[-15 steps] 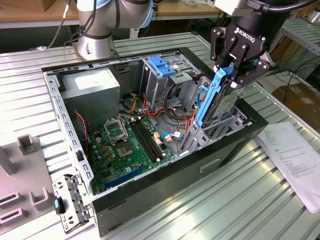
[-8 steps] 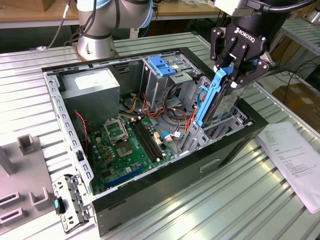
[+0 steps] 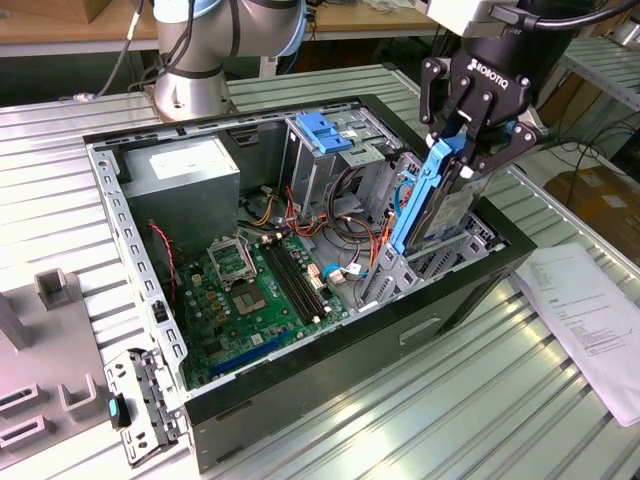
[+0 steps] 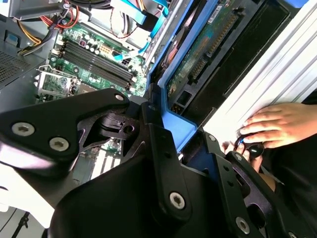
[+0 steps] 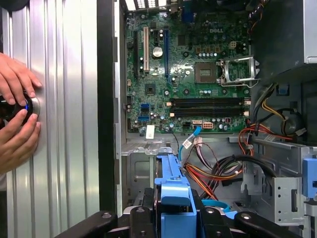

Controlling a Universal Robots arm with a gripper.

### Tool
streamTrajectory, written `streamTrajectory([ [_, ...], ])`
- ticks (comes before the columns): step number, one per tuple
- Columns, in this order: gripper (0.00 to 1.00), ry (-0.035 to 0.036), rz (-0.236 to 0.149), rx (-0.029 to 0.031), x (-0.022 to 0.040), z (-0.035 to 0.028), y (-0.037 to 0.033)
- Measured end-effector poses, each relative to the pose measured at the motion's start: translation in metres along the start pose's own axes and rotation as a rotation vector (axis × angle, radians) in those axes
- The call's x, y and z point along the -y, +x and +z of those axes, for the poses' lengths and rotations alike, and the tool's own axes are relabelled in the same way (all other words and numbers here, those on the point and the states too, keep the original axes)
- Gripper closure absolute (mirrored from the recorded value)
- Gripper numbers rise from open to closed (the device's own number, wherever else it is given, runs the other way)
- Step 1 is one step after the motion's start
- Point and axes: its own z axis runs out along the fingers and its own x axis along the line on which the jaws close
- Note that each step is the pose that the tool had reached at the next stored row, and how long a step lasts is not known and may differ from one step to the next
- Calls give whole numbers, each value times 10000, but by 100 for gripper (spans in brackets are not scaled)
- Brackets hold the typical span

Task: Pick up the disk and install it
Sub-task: 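Insert the disk into the insertion slot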

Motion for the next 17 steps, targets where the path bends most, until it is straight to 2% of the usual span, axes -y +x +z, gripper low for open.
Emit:
streamTrajectory([
  [10, 63, -20, -1, 0, 4, 60, 11],
  [17, 63, -24, -1, -1, 6, 146, 13],
])
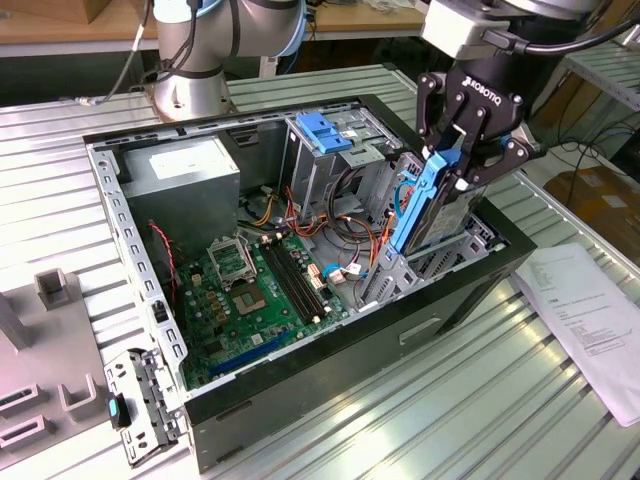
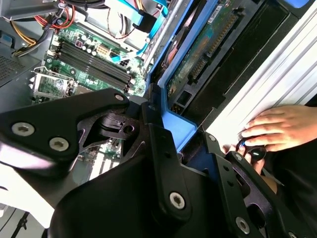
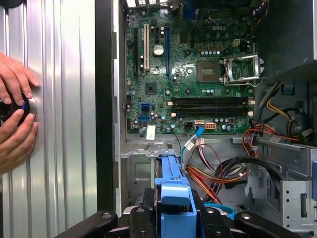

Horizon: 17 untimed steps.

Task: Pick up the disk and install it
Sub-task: 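Insert the disk into the insertion slot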

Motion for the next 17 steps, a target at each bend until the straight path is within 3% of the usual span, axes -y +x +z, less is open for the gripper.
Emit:
streamTrajectory([
  [10, 63, 0, 0, -1, 1, 151, -2],
  [17, 63, -4, 1, 0, 1, 219, 1],
])
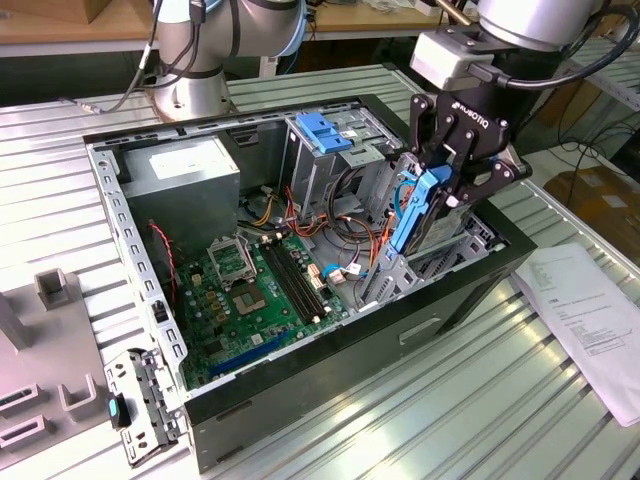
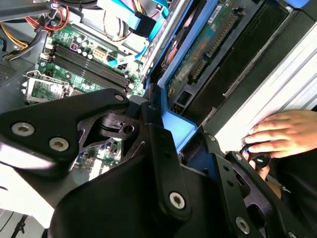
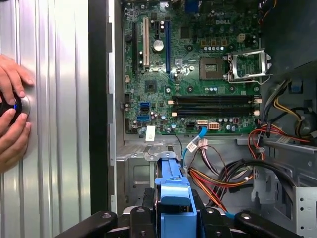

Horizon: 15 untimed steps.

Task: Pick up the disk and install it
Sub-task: 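Insert the disk into the insertion slot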

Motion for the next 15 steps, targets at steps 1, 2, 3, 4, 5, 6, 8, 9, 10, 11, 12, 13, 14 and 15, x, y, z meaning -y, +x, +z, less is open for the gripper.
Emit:
streamTrajectory([
  [1, 63, -1, 0, -1, 0, 13, 0],
  [2, 63, -2, 0, -1, 0, 26, 0],
  [3, 63, -2, 0, 0, 1, 45, 1],
  [4, 63, -2, 0, -1, 1, 60, 2],
  [5, 63, -4, 1, -1, 1, 78, 3],
  [6, 63, -5, 0, 0, 1, 90, 4],
  [8, 63, -8, 1, -1, 1, 110, 4],
  [9, 63, -10, 2, -1, 1, 118, 4],
  [10, 63, -18, 2, -4, 1, 126, 4],
  [11, 63, -19, 3, -4, 1, 126, 4],
  [12, 63, -19, 3, -4, 1, 127, 4],
  [13, 63, -19, 3, -2, 1, 128, 4],
  [14, 63, -19, 3, -2, 1, 128, 4],
  [15, 63, -19, 3, -1, 1, 128, 4],
])
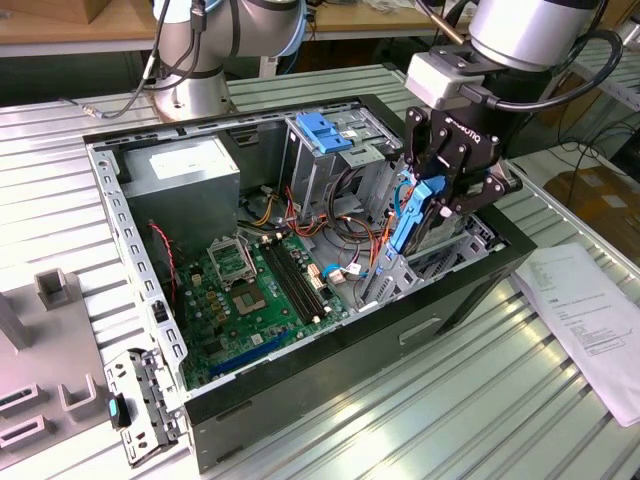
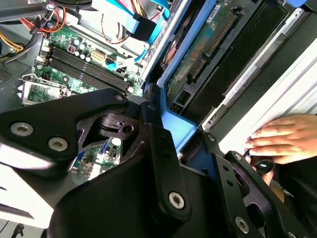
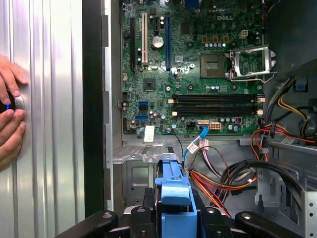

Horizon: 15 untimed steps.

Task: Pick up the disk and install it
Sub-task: 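Insert the disk into the insertion slot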

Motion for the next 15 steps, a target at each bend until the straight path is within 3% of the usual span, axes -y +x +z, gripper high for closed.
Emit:
streamTrajectory([
  [3, 62, 0, 0, -2, 0, -1, 0],
  [4, 55, 0, 0, -1, 0, 0, 0],
  [9, 57, 0, 1, 0, 0, 0, 0],
  [14, 88, 0, 2, 0, 0, 0, 0],
  [15, 89, 0, 2, -1, 0, 0, 0],
])
